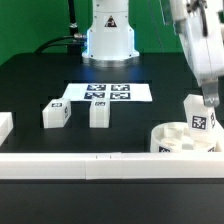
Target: Assemble stool
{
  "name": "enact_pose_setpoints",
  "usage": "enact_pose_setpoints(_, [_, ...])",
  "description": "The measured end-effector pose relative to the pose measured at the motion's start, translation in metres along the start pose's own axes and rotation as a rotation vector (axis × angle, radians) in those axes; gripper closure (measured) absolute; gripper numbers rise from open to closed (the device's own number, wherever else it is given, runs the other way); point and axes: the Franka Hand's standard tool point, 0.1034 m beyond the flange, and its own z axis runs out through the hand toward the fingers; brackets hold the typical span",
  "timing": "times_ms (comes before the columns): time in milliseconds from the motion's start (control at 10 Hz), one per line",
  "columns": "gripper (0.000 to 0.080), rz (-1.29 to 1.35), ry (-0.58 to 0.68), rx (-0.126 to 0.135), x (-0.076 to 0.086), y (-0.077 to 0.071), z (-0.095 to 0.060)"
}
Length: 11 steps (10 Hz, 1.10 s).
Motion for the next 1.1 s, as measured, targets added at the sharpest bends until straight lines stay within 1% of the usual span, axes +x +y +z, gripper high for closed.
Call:
enact_pose_setpoints(100, [0.0154,-0.071,0.002,-0.004,0.001,0.002,0.003])
enact_pose_setpoints(300, [0.0151,-0.211,0.002,-0.004,0.001,0.002,0.003])
enact_pose_setpoints(400, [0.0151,-0.307,0.002,-0.023,0.000,0.003,0.004])
enact_pose_setpoints(500, [0.0151,-0.460,-0.003,-0.086,-0.005,0.004,0.004])
enact_pose_setpoints(600, [0.0151,-0.545,-0.007,-0.112,-0.009,-0.002,-0.001])
enact_pose_setpoints(700, [0.0151,-0.636,-0.001,-0.084,-0.005,-0.003,-0.004])
enact_pose_setpoints(800, [0.0151,-0.718,0.007,-0.073,0.002,0.005,-0.006])
enact_pose_setpoints(900, [0.0151,-0.786,0.012,-0.072,0.006,0.011,-0.007])
enact_pose_setpoints(1100, [0.0151,-0.922,0.010,-0.069,0.006,0.009,-0.009])
